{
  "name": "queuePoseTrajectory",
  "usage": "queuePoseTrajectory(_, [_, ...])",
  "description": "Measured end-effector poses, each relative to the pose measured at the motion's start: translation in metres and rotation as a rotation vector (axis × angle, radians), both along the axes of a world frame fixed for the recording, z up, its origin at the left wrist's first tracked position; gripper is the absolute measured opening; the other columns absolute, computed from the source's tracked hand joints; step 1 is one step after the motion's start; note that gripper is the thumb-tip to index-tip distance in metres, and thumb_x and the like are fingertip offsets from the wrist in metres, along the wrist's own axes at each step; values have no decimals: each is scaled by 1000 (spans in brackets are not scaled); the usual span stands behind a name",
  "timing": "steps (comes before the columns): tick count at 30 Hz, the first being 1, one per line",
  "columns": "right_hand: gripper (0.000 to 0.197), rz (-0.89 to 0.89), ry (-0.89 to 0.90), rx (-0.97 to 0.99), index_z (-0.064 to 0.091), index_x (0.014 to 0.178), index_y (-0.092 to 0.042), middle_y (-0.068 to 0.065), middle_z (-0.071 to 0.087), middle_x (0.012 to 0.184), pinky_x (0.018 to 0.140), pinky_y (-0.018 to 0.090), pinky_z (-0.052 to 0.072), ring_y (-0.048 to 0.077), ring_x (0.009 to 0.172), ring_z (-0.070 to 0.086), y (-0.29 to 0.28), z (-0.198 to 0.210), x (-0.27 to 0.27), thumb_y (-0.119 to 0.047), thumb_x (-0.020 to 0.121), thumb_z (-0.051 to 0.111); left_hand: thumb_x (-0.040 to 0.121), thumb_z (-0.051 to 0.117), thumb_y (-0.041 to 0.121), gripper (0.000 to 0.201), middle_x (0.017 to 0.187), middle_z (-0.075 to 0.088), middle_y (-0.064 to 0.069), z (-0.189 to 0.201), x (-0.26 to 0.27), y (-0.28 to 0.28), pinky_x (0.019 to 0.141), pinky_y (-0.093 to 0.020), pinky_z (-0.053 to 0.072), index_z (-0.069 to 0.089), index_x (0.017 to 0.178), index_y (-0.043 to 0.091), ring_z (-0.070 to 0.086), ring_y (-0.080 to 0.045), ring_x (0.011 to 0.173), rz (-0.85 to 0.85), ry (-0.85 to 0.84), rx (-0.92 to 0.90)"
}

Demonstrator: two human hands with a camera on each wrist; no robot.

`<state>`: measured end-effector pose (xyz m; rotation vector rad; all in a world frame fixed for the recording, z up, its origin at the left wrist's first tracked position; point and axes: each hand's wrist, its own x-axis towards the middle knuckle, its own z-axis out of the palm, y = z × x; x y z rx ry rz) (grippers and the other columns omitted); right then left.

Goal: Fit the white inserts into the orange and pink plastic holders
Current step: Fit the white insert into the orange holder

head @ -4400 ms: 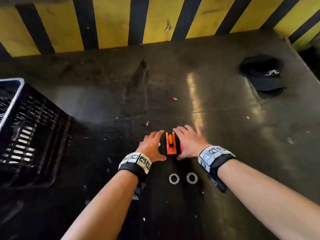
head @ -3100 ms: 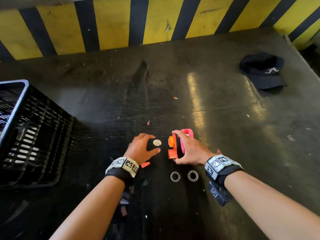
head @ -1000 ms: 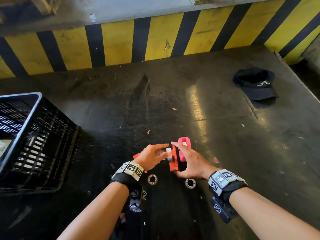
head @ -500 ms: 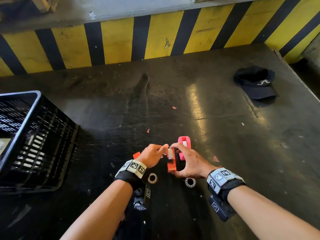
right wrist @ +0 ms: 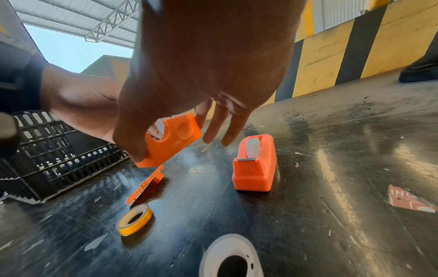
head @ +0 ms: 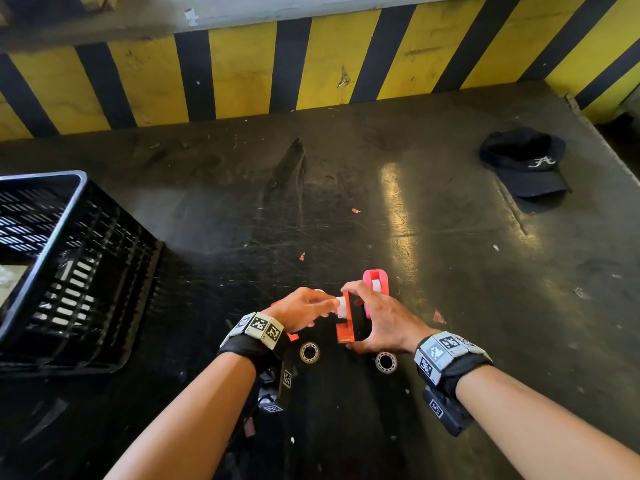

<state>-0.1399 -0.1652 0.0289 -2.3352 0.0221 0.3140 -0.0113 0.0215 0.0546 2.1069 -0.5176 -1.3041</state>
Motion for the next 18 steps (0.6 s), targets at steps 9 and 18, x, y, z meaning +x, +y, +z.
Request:
queuePoseTrajectory(9, [89,8,-36,-7,32,141,-36,-4,57,128,87,30,51,9,101,56,4,0,-10,-41,72,89,106,46,40,40,125,73,-6,0,-6,-8,106,-45,54,66,125,11,67,-18,122,157,144,-5])
queuePoseTrajectory(18, [87,-15,-1,2,35,138,-35,0,59,128,90,37,56,19,110,62,0,2,-7,-41,71,90,104,45,48,44,124,73,-4,2,-7,-13,106,-48,52,68,121,14,67,-15,118,71,78,30])
